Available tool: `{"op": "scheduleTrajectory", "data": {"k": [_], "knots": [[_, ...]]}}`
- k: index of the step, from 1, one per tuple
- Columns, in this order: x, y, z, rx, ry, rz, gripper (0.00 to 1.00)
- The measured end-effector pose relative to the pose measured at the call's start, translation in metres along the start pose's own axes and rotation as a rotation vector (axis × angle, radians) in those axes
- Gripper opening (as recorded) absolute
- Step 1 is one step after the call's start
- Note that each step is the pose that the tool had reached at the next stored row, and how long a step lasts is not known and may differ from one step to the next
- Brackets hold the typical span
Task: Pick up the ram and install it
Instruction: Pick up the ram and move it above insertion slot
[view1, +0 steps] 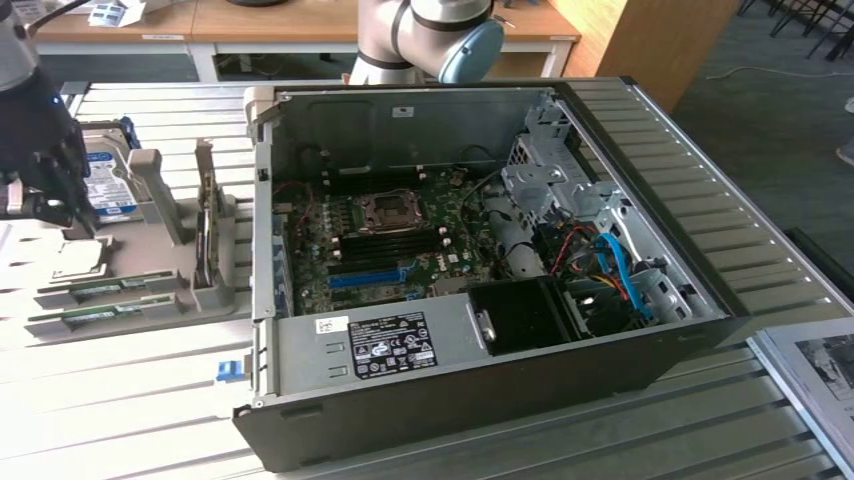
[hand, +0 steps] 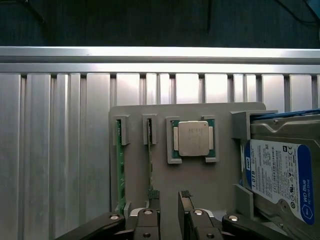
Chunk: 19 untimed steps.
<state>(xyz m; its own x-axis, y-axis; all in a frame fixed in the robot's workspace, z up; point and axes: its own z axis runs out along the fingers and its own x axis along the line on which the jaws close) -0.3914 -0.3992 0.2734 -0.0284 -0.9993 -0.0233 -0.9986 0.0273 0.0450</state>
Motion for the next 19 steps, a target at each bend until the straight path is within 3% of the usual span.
{"op": "scheduleTrajectory", "data": {"k": [9, 19], "knots": [[0.0002, -0.0005, 0.0105, 0.0000, 0.0000, 0.000, 0.29], [0.0022, -0.0005, 0.0111, 0.0000, 0.0000, 0.000, 0.29]]}}
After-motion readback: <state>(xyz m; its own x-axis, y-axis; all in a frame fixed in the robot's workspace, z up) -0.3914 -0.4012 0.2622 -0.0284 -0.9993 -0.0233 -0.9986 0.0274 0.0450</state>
